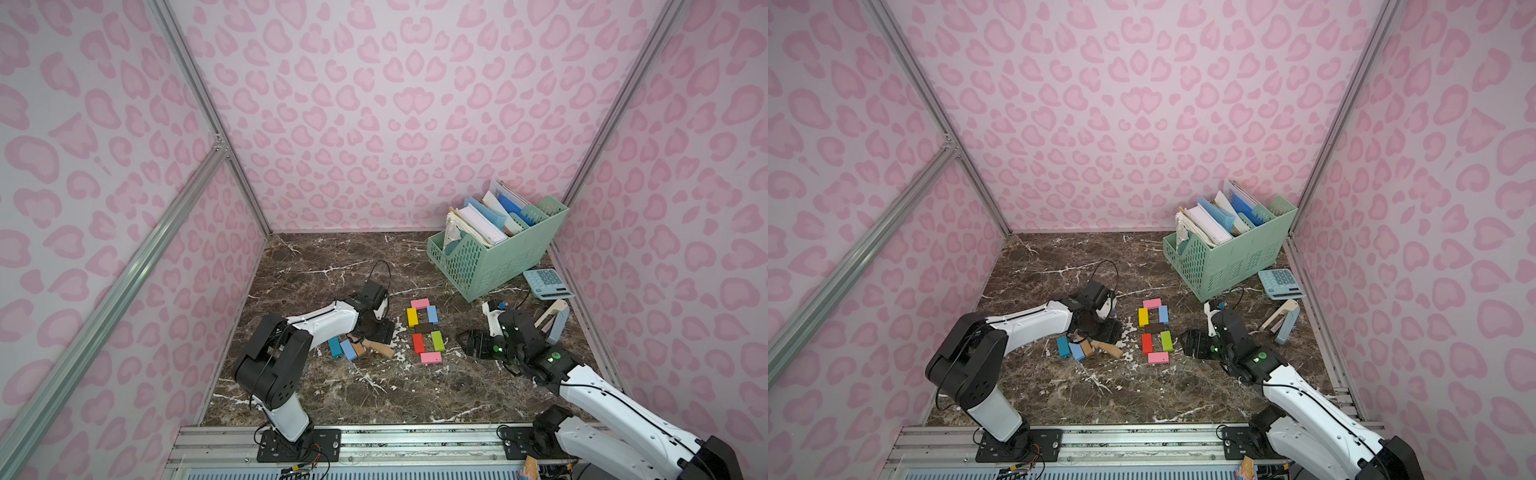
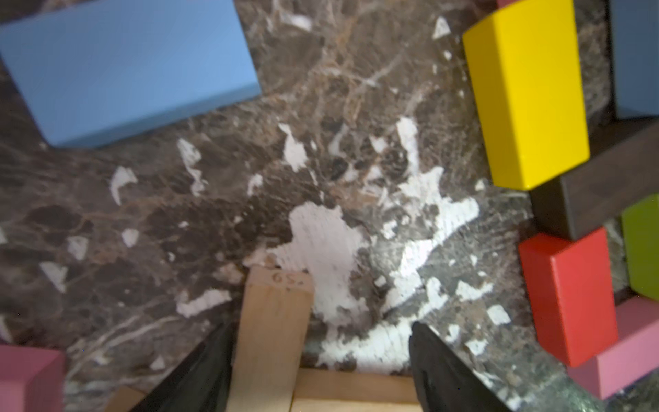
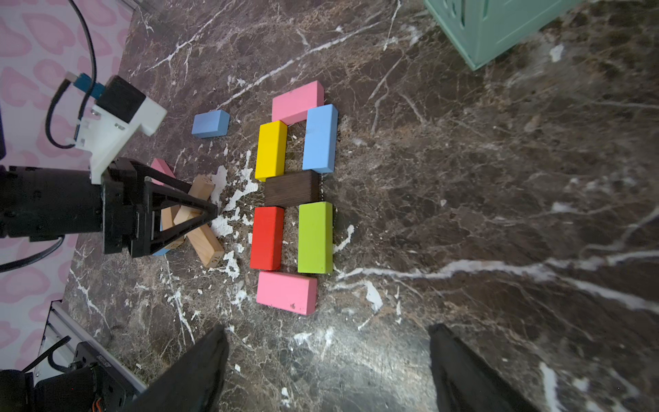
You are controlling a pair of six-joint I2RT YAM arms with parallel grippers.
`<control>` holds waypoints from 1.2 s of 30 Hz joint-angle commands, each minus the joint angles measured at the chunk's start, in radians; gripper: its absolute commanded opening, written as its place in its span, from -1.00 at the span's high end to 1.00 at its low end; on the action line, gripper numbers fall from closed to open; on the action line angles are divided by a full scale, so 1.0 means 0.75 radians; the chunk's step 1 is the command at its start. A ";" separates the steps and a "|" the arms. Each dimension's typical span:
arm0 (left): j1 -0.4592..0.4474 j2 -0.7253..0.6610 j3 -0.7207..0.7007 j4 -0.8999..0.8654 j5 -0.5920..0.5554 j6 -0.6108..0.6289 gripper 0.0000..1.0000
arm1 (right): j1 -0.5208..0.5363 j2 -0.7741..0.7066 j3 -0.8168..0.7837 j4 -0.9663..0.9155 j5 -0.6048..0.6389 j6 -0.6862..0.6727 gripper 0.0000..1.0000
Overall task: Assemble the number 8 with building blocks
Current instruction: Move the building block to the center of the board.
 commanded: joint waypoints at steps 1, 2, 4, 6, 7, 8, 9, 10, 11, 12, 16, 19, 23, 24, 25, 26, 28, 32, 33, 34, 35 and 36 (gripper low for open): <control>-0.057 -0.002 -0.056 -0.137 0.072 -0.071 -0.61 | 0.001 -0.013 -0.004 -0.008 -0.002 0.013 -0.79; -0.075 -0.003 -0.061 -0.140 0.072 -0.078 -0.61 | 0.000 -0.017 -0.005 -0.007 -0.002 0.015 -0.79; -0.121 0.000 -0.059 -0.149 0.071 -0.092 -0.61 | 0.001 -0.021 -0.013 -0.004 -0.002 0.017 -0.79; -0.164 0.008 -0.044 -0.173 0.066 -0.101 -0.60 | 0.000 -0.022 -0.013 -0.004 -0.006 0.018 -0.79; -0.186 0.008 -0.038 -0.183 0.062 -0.104 -0.60 | 0.000 -0.024 -0.012 -0.005 -0.007 0.019 -0.79; -0.205 0.007 -0.038 -0.188 0.061 -0.109 -0.60 | 0.000 -0.024 -0.011 -0.004 -0.006 0.019 -0.79; -0.223 0.005 -0.037 -0.190 0.063 -0.115 -0.59 | 0.000 -0.027 -0.010 -0.006 -0.005 0.019 -0.79; -0.241 0.002 -0.037 -0.192 0.068 -0.117 -0.59 | 0.000 -0.030 -0.012 -0.006 -0.004 0.017 -0.79; -0.253 -0.001 -0.035 -0.197 0.069 -0.117 -0.58 | 0.000 -0.033 -0.013 -0.008 -0.002 0.017 -0.79; -0.264 -0.002 -0.035 -0.205 0.068 -0.117 -0.58 | 0.001 -0.034 -0.013 -0.008 -0.002 0.017 -0.79; -0.287 -0.003 -0.029 -0.235 0.039 -0.123 -0.51 | 0.000 -0.038 -0.022 -0.001 -0.004 0.017 -0.79; -0.288 0.001 -0.009 -0.274 -0.008 -0.121 -0.26 | 0.000 -0.032 -0.023 0.010 -0.016 0.016 -0.79; -0.304 0.005 -0.008 -0.309 -0.028 -0.138 -0.07 | 0.000 -0.033 -0.025 0.008 -0.016 0.013 -0.79; -0.314 0.001 -0.008 -0.319 -0.037 -0.143 -0.05 | 0.000 -0.034 -0.025 0.008 -0.014 0.012 -0.79; -0.332 -0.003 -0.007 -0.332 -0.052 -0.149 -0.04 | -0.001 -0.034 -0.027 0.009 -0.014 0.011 -0.79; -0.347 -0.005 -0.002 -0.351 -0.071 -0.156 -0.03 | 0.000 -0.034 -0.028 0.010 -0.014 0.010 -0.79; -0.371 -0.010 0.010 -0.391 -0.106 -0.167 0.00 | 0.000 -0.031 -0.029 0.017 -0.014 0.011 -0.79; -0.403 -0.038 0.009 -0.425 -0.135 -0.190 0.07 | 0.000 -0.021 -0.035 0.033 -0.027 0.014 -0.79; -0.406 -0.050 0.005 -0.424 -0.133 -0.195 0.07 | 0.000 -0.019 -0.035 0.035 -0.029 0.015 -0.79; -0.406 -0.067 0.001 -0.426 -0.143 -0.206 0.07 | 0.001 -0.020 -0.035 0.036 -0.029 0.015 -0.79; -0.406 -0.087 0.000 -0.432 -0.166 -0.219 0.05 | 0.000 -0.019 -0.035 0.038 -0.029 0.015 -0.79; -0.405 -0.116 0.011 -0.444 -0.205 -0.236 -0.01 | 0.000 -0.020 -0.035 0.039 -0.029 0.015 -0.79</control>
